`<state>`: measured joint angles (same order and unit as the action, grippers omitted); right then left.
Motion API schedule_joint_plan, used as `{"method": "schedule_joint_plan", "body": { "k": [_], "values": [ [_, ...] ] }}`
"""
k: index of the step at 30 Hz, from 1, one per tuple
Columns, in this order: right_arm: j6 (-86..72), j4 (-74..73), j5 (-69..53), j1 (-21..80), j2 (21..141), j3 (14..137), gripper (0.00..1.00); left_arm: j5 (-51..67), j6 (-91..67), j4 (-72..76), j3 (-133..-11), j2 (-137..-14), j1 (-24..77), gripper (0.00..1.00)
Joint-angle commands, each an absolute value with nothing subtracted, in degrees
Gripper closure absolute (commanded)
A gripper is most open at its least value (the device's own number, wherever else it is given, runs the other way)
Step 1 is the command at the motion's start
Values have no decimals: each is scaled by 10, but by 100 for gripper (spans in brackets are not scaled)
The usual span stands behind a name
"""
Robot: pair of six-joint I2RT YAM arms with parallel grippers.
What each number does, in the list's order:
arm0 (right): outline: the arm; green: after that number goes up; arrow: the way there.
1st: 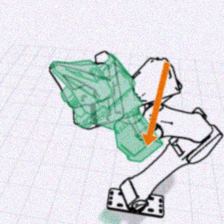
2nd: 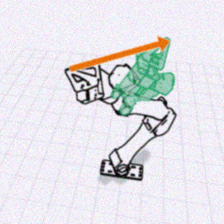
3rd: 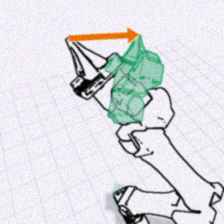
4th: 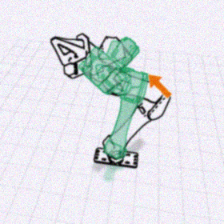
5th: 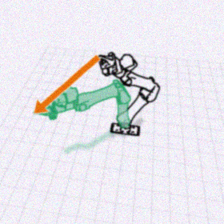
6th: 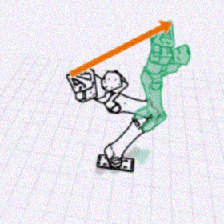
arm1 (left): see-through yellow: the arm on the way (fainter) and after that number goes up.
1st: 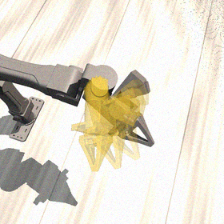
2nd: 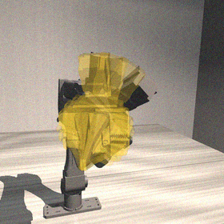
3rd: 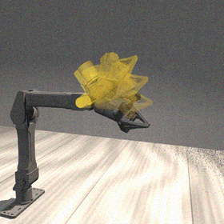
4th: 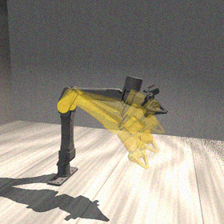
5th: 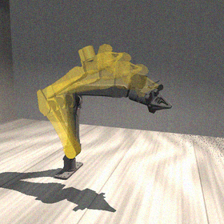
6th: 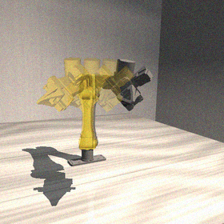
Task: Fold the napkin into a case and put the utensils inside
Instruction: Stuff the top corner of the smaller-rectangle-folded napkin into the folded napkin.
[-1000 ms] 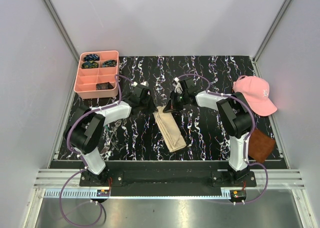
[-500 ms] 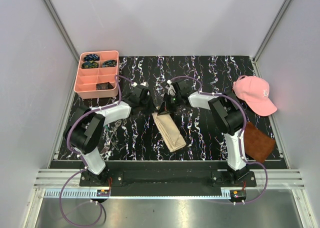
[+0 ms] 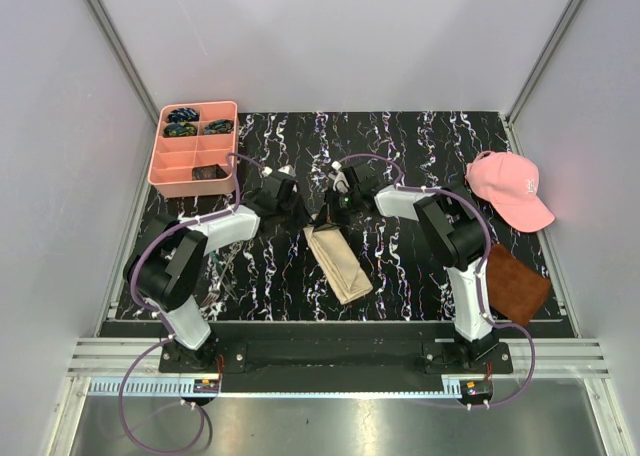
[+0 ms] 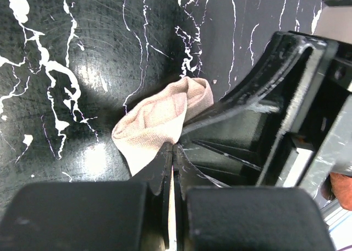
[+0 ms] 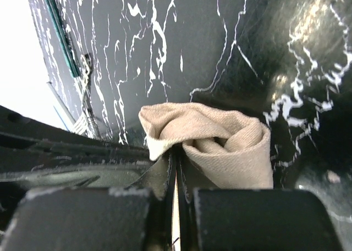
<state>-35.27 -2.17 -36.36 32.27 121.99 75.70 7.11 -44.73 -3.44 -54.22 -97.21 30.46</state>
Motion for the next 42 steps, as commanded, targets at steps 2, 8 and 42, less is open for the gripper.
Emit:
{"method": "schedule_joint_plan", "body": {
  "k": [2, 8, 42],
  "values": [
    [-381, 37, -410, 332, 1288, 795, 100, 86, -467, -2, -544, -979, 305, 100],
    [-375, 22, -380, 328, 1227, 742, 100, 92, -464, -4, -570, -1020, 301, 100],
    [-339, -75, -302, 336, 1036, 589, 91, 96, -437, 22, -548, -1013, 309, 82]
  ]
}}
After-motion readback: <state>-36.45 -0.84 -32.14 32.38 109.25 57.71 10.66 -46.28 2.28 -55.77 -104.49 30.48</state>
